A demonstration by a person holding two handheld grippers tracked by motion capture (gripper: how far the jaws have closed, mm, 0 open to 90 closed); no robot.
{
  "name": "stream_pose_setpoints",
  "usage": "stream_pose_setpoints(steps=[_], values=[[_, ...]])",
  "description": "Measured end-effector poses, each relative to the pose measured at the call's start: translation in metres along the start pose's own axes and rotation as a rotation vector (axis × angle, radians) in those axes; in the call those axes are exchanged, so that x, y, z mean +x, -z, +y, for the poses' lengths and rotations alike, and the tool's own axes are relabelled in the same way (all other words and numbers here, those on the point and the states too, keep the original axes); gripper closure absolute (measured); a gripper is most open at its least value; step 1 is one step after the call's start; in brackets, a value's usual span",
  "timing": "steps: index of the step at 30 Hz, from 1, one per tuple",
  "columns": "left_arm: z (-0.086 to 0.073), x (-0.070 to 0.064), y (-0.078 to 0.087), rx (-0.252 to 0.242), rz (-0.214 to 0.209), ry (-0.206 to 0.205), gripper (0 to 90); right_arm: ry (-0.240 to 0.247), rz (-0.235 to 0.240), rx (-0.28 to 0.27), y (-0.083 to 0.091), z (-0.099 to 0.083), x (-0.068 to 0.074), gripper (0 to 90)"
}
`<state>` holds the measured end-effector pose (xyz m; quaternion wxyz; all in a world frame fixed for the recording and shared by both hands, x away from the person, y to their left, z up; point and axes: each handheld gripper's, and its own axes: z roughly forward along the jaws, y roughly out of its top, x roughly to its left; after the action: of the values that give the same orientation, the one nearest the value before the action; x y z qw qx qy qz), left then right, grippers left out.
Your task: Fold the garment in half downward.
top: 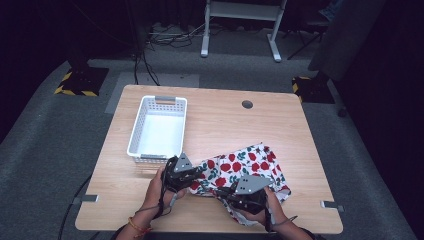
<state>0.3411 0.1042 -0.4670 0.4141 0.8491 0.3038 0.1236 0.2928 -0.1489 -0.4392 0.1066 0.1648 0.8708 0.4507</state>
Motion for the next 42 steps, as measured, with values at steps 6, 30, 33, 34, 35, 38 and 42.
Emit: stream_pose_setpoints(steps=[6,30,33,34,35,38,42], values=[[0.018,-0.004,0.002,-0.002,0.02,-0.019,81.0,-0.032,-0.045,-0.019,0.012,0.0,-0.009,84.0],[0.109,-0.023,-0.044,0.065,-0.028,-0.07,76.9,-0.262,-0.25,-0.099,0.077,-0.033,-0.067,84.2],[0.115,-0.025,-0.054,0.066,-0.028,-0.075,71.2,-0.308,-0.266,-0.114,0.083,-0.042,-0.075,84.1],[0.116,-0.026,-0.057,0.066,-0.031,-0.077,68.5,-0.321,-0.273,-0.118,0.085,-0.045,-0.077,84.2],[0.116,-0.027,-0.06,0.057,-0.031,-0.078,64.3,-0.333,-0.279,-0.121,0.087,-0.048,-0.079,84.2],[0.115,-0.029,-0.064,0.036,-0.014,-0.069,51.3,-0.361,-0.29,-0.125,0.091,-0.054,-0.084,84.2],[0.108,-0.027,-0.058,-0.011,0.007,-0.057,31.5,-0.418,-0.338,-0.114,0.097,-0.069,-0.096,84.2]])
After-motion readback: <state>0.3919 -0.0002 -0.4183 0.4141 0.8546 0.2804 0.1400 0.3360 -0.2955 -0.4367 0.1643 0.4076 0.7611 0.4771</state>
